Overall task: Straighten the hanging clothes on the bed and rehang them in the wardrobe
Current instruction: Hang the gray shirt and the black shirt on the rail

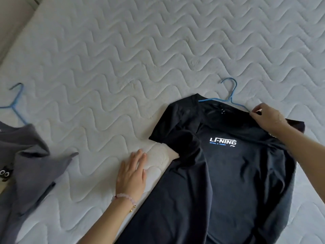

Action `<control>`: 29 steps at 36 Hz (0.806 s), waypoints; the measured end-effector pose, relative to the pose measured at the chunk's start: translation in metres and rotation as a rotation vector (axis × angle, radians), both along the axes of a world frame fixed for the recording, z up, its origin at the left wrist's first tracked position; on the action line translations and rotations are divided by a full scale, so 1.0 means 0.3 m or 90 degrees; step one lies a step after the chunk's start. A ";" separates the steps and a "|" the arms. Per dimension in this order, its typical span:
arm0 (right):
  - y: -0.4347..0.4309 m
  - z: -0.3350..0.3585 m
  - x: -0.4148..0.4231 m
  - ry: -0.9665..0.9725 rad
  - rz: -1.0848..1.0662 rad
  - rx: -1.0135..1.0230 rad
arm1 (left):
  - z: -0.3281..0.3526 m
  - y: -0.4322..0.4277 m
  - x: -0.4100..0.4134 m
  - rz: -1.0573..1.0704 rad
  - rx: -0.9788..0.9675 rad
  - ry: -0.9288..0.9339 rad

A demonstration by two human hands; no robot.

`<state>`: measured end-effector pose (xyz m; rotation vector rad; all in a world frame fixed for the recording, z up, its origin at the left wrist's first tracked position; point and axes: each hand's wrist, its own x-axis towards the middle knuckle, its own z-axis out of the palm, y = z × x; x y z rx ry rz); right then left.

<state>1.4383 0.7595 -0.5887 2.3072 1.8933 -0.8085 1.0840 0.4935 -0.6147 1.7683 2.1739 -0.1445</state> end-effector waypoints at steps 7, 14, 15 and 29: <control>-0.148 0.043 0.026 0.015 -0.019 -0.067 | 0.007 -0.013 0.003 -0.007 -0.023 0.020; -0.342 0.210 0.040 0.266 -0.103 -0.131 | 0.032 -0.010 0.009 0.007 -0.069 -0.023; -0.366 0.239 0.043 0.300 -0.109 -0.129 | 0.040 -0.003 0.004 0.009 -0.087 -0.041; -0.764 0.800 -0.181 0.453 0.052 0.028 | 0.490 -0.460 -0.030 0.133 -0.033 -0.174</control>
